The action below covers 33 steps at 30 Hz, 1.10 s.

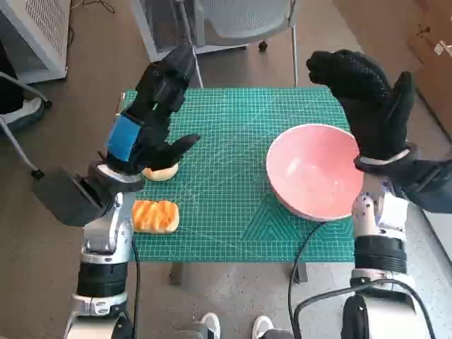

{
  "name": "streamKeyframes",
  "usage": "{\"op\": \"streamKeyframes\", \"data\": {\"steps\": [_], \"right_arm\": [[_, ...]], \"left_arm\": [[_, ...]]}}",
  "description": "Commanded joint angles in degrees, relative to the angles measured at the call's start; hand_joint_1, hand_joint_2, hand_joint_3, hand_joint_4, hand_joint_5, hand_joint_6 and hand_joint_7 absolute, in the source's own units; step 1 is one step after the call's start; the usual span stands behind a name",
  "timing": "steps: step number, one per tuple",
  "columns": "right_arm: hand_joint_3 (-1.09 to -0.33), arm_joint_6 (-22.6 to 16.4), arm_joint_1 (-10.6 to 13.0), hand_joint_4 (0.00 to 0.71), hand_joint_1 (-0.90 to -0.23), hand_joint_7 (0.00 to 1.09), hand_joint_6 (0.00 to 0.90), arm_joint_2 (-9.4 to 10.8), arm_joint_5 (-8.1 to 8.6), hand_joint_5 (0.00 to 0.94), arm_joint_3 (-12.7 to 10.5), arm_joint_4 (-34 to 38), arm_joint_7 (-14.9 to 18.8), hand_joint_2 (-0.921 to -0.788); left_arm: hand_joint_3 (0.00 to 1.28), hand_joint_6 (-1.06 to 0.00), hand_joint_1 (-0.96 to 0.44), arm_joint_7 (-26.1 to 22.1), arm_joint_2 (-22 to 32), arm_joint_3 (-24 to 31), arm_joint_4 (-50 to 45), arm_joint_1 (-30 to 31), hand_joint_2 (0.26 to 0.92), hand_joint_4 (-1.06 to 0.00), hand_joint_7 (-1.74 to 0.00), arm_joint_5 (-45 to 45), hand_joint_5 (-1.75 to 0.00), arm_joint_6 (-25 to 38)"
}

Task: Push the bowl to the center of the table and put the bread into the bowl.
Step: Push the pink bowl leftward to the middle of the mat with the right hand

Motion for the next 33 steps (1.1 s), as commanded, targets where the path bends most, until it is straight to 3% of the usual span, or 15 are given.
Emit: {"op": "streamKeyframes", "data": {"steps": [1, 33], "right_arm": [[-0.776, 1.02, 1.27, 0.309, -0.629, 0.0, 0.427, -0.33, -0.12, 0.001, -0.14, 0.38, 0.17, -0.921], [-0.769, 1.86, 1.9, 0.307, -0.629, 0.0, 0.416, -0.48, 0.08, 0.0, -0.74, -0.93, 0.12, -0.921]], "left_arm": [[0.22, 0.0, -0.51, 0.27, 0.2, -0.16, -0.82, -0.86, 0.921, -0.02, -0.4, 0.32, -0.01, -0.26], [0.22, 0.0, -0.51, 0.43, -0.05, -0.05, -0.7, -0.57, 0.921, -0.02, -0.4, 0.02, -0.01, -0.91]]}}
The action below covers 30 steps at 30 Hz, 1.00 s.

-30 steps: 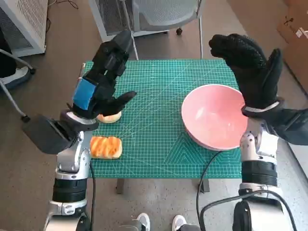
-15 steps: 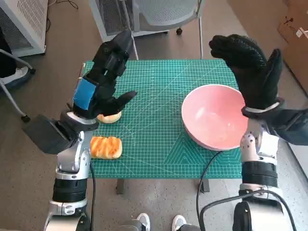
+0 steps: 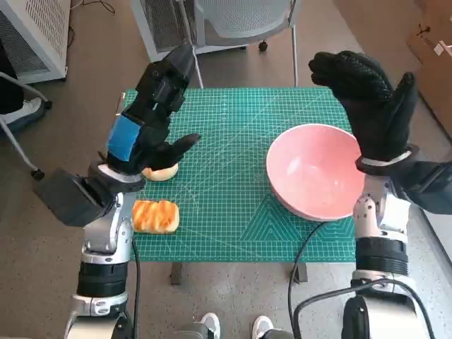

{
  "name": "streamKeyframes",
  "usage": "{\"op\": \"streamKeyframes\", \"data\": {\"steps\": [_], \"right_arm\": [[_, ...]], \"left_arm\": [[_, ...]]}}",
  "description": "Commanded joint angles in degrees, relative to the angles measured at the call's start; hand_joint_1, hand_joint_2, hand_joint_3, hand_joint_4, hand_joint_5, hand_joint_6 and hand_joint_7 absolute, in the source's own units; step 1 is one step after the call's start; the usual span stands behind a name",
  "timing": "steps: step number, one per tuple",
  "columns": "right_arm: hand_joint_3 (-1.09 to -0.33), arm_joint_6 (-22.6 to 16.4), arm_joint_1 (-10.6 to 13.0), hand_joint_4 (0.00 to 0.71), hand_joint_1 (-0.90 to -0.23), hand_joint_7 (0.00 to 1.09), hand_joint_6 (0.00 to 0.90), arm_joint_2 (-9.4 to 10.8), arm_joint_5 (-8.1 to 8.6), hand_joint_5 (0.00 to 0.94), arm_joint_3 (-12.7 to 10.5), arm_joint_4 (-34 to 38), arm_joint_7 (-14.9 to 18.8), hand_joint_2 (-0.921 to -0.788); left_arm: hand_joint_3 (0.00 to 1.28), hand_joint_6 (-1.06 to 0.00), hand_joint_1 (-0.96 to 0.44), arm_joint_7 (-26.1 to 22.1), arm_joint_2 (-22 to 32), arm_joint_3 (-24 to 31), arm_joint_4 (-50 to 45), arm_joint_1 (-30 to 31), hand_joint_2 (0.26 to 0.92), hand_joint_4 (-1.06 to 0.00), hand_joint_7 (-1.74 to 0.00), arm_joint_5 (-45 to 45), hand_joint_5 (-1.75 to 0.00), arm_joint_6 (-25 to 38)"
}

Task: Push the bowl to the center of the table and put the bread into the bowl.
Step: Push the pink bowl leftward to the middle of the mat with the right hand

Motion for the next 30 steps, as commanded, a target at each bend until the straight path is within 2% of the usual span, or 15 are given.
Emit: {"op": "streamKeyframes", "data": {"steps": [1, 12, 21, 30], "right_arm": [[-0.769, 0.78, 1.26, 0.307, -0.628, 0.0, 0.416, -0.37, -0.1, 0.0, -0.03, 0.01, 0.06, -0.921], [-0.771, 0.64, 1.19, 0.304, -0.628, 0.0, 0.416, -0.39, 0.0, 0.0, -0.34, 0.38, 0.19, -0.921], [-0.771, 0.11, 1.01, 0.303, -0.629, 0.0, 0.415, -1.2, 0.11, 0.0, -1.1, 1.27, 0.5, -0.921], [-0.779, -0.82, 1.04, 0.301, -0.618, 0.0, 0.413, -1.23, -0.46, 0.0, -1.25, 1.69, -0.06, -0.921]], "left_arm": [[0.22, 0.0, -0.51, 0.14, -0.03, 0.04, -0.74, -0.54, 0.921, -0.02, -0.4, -0.11, -0.01, -0.52], [0.22, 0.0, -0.51, 0.3, -0.34, 0.02, -0.66, -0.33, 0.921, -0.02, -0.4, -0.09, 0.0, -0.74], [0.22, 0.0, -0.51, 0.42, -0.63, 0.04, -0.6, -0.19, 0.921, -0.02, -0.4, 0.01, 0.0, -0.94], [0.22, 0.0, -0.51, 0.4, -0.78, 0.02, 0.05, -0.28, 0.92, -0.02, -0.4, 0.19, 0.0, -1.42]]}}
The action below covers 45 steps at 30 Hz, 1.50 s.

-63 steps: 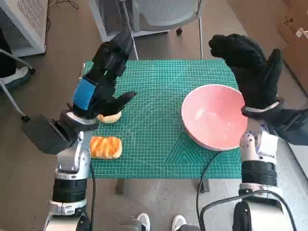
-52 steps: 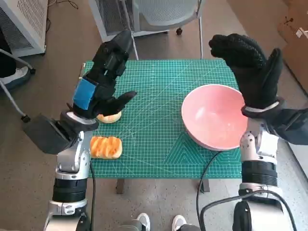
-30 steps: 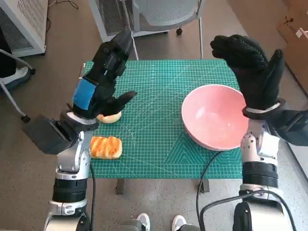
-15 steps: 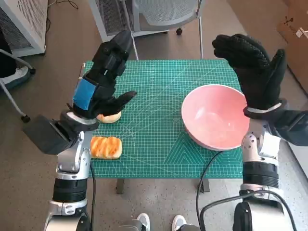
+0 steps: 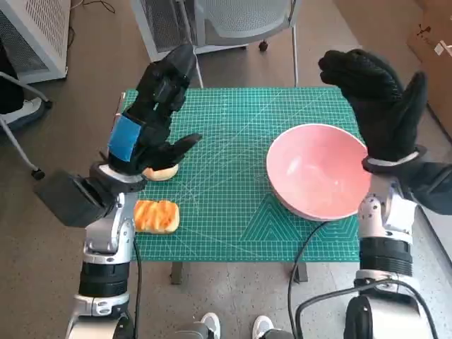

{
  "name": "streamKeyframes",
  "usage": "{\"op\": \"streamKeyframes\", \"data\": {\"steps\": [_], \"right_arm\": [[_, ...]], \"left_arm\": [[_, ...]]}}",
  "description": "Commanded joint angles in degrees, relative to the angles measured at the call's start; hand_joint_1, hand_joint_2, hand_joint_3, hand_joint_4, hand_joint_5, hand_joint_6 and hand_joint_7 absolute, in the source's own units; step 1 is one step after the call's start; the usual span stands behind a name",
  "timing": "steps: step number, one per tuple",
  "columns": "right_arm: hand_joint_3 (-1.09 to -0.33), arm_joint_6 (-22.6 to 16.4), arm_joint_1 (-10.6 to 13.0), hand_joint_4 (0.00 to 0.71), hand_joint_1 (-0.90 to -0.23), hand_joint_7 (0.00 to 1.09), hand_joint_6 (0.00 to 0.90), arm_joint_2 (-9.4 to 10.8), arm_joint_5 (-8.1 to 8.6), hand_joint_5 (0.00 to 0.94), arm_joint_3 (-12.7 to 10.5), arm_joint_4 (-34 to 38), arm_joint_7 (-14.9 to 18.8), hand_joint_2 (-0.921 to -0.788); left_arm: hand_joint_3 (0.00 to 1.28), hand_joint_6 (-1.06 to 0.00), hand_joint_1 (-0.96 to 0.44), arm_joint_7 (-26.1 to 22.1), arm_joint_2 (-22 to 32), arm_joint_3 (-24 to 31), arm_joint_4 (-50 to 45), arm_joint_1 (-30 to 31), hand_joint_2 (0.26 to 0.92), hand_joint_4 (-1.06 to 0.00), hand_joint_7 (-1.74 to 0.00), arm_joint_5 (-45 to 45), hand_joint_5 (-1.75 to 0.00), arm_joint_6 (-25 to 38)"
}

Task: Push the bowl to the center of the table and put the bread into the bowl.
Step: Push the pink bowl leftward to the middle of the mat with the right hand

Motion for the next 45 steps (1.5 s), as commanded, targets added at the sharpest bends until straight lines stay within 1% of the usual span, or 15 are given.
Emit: {"op": "streamKeyframes", "data": {"steps": [1, 10, 16, 18, 22, 25, 27, 30, 35, 41, 45], "right_arm": [[-0.779, -0.22, 1.04, 0.301, -0.617, 0.0, 0.413, -0.05, -0.42, 0.0, 0.03, 0.96, -0.17, -0.921], [-0.783, -0.94, 1.05, 0.301, -0.614, 0.0, 0.414, -0.05, -0.69, 0.0, 0.2, 1.14, -0.42, -0.921], [-0.787, -1.19, 0.81, 0.301, -0.612, 0.0, 0.413, -0.57, -0.5, 0.0, -0.09, 1.75, -0.11, -0.921], [-0.789, -1.45, 0.57, 0.3, -0.611, 0.0, 0.413, -1.05, -0.38, 0.0, -0.45, 2.53, 0.06, -0.921], [-0.805, -2.14, -1.74, 0.296, -0.61, 0.0, 0.406, -3.86, 0.43, 0.0, -2.78, 9.17, 0.78, -0.921], [-0.815, -2.4, -2.98, 0.292, -0.615, 0.0, 0.41, -5.13, 0.66, 0.0, -4.28, 13.49, 0.39, -0.921], [-0.813, -2.63, -3.59, 0.292, -0.622, 0.0, 0.41, -5.73, 0.38, 0.0, -5.08, 16.17, -0.56, -0.921], [-0.812, -3.13, -4.08, 0.292, -0.625, 0.0, 0.411, -6.43, -0.53, 0.0, -5.83, 19.55, -2.57, -0.921], [-0.813, -2.9, -4.65, 0.294, -0.609, 0.01, 0.414, -7.64, -1.81, 0.001, -6.49, 24.25, -5.4, -0.921], [-0.811, -2.93, -4.47, 0.293, -0.595, 0.0, 0.411, -8.58, -3.29, 0.001, -6.94, 27.56, -8.34, -0.921], [-0.809, -3.14, -4.13, 0.297, -0.596, 0.0, 0.399, -8.76, -3.76, 0.003, -7.28, 28.78, -9.54, -0.921]], "left_arm": [[0.22, 0.0, -0.51, 0.29, -0.16, -0.01, 0.02, -0.3, 0.92, -0.02, -0.4, 0.21, 0.0, -1.05], [0.22, 0.0, -0.51, 0.19, -0.05, 0.07, 0.21, -0.57, 0.921, -0.02, -0.4, 0.06, 0.0, -0.94], [0.22, 0.0, -0.51, 0.17, -0.02, 0.16, -0.18, -0.57, 0.921, -0.02, -0.39, -0.22, 0.0, -0.57], [0.22, 0.0, -0.51, 0.14, -0.03, 0.19, -0.18, -0.53, 0.921, -0.02, -0.39, -0.27, 0.0, -0.59], [0.23, 0.0, -0.51, 0.07, -0.05, 0.25, -0.12, -0.35, 0.921, -0.02, -0.39, -0.37, 0.0, -0.67], [0.23, 0.0, -0.51, 0.01, -0.06, 0.27, -0.13, -0.19, 0.921, -0.02, -0.39, -0.41, 0.0, -0.74], [0.23, 0.0, -0.51, -0.01, -0.06, 0.29, -0.14, -0.07, 0.921, -0.02, -0.39, -0.44, 0.0, -0.76], [0.23, 0.0, -0.51, -0.06, -0.11, 0.35, 0.03, 0.05, 0.921, -0.02, -0.39, -0.46, 0.0, -0.84], [0.23, 0.0, -0.51, -0.11, -0.24, 0.37, 0.27, 0.26, 0.921, -0.02, -0.39, -0.45, 0.0, -1.05], [0.23, 0.0, -0.5, -0.19, -0.25, 0.54, 0.2, 0.61, 0.921, -0.02, -0.39, -0.7, 0.0, -0.94], [0.23, 0.0, -0.5, -0.11, -0.24, 0.58, -0.38, 1.0, 0.921, -0.01, -0.38, -0.88, 0.0, -0.58]]}}
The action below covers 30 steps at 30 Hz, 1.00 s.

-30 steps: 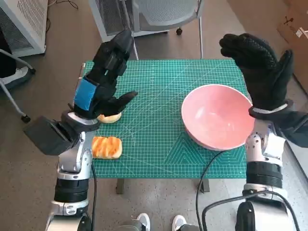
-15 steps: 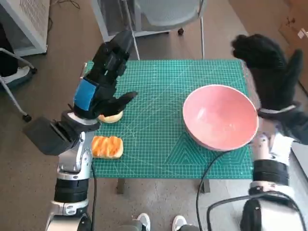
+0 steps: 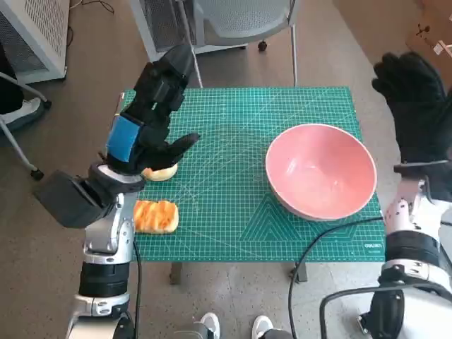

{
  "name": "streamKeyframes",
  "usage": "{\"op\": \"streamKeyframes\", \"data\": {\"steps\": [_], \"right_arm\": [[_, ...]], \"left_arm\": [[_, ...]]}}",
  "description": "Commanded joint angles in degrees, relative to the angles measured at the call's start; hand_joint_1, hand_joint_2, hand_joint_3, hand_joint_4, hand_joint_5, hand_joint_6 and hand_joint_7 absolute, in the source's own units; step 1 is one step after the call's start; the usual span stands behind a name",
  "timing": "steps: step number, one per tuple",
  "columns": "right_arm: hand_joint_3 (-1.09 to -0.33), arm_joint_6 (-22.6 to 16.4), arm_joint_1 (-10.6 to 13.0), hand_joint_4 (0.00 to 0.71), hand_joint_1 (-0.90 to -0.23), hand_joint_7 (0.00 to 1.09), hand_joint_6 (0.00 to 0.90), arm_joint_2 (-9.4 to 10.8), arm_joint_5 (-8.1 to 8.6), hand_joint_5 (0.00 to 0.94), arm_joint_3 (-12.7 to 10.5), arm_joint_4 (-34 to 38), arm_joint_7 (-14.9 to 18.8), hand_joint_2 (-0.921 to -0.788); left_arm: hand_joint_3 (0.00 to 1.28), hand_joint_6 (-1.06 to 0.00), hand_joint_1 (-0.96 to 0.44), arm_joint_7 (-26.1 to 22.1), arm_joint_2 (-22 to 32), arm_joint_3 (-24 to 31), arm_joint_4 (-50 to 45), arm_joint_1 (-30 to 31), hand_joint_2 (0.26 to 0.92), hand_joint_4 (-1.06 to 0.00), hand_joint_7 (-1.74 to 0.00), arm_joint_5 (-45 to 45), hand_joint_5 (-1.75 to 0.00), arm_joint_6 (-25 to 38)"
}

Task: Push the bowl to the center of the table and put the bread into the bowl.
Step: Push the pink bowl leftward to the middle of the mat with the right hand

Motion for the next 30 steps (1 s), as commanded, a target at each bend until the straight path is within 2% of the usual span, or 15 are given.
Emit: {"op": "streamKeyframes", "data": {"steps": [1, 10, 30], "right_arm": [[-0.808, 0.43, 0.95, 0.298, -0.596, 0.0, 0.395, -0.57, -1.24, 0.003, -0.44, 2.23, -1.91, -0.921], [-0.807, 0.97, 1.44, 0.284, -0.599, 0.0, 0.387, -0.83, -2.56, 0.0, -0.64, 3.56, -3.84, -0.921], [-0.802, 3.4, 1.87, 0.26, -0.594, 0.0, 0.39, -2.44, -3.28, 0.001, -1.26, 6.21, -5.26, -0.921]], "left_arm": [[0.24, 0.0, -0.5, -0.02, -0.02, 0.24, -0.7, 0.88, 0.92, -0.01, -0.38, -0.69, 0.0, 0.07], [0.25, 0.0, -0.49, 0.12, -0.22, 0.17, -1.49, 1.29, 0.919, -0.01, -0.37, -1.16, 0.0, 0.75], [0.27, 0.0, -0.46, -0.16, -0.1, 0.37, -1.08, 1.38, 0.91, -0.01, -0.36, -2.11, 0.0, 0.93]]}}
